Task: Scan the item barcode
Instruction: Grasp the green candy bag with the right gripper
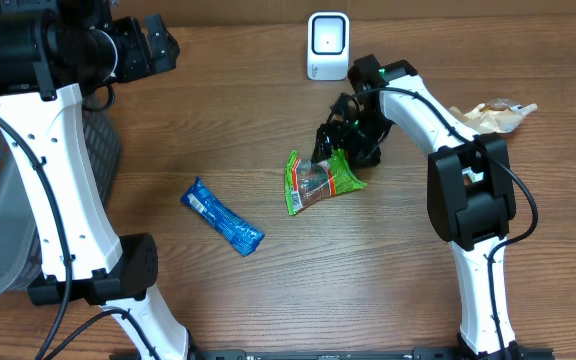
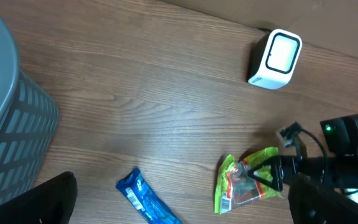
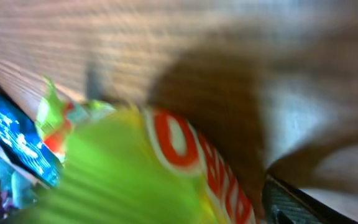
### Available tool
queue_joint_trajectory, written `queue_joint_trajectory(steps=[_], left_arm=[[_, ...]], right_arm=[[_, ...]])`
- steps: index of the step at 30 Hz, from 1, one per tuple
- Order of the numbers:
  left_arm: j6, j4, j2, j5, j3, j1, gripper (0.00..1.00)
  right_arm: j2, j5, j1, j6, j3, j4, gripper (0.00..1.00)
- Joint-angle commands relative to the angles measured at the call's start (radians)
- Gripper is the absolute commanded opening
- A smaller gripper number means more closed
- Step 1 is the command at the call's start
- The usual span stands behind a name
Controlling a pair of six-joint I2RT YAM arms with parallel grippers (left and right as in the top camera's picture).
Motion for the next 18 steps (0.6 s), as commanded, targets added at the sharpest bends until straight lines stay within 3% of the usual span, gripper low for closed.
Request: queue_joint_trajectory(steps=[1,8,10,11,15,18], left_arm=[[0.005,0.000,0.008,-0.006,0.000,0.002,1.00],[0.005,0.000,0.008,-0.006,0.000,0.002,1.00],[0.005,0.000,0.008,-0.006,0.000,0.002,1.00],[0.005,0.000,0.008,-0.006,0.000,0.002,1.00],[0.005,0.000,0.008,-0.006,0.000,0.002,1.00],[0.005,0.000,0.008,-0.006,0.000,0.002,1.00]], right_arm=[[-0.004,-0.008,0.014,-0.107,-0.001,0.038,0.87],[-0.004,-0.012,0.072,-0.155,-0.114,0.070,0.67],[-0.004,-0.012,0.076,-0.155,-0.119,0.043,0.56],[-0.004,-0.011,0.076,-0.155,-0.119,0.018,0.43],[-0.004,-0.012,0.068,-0.154,-0.119,-0.014,0.07],[-0.005,-0.051,0.050,-0.154,-0.107,-0.021,0.04]])
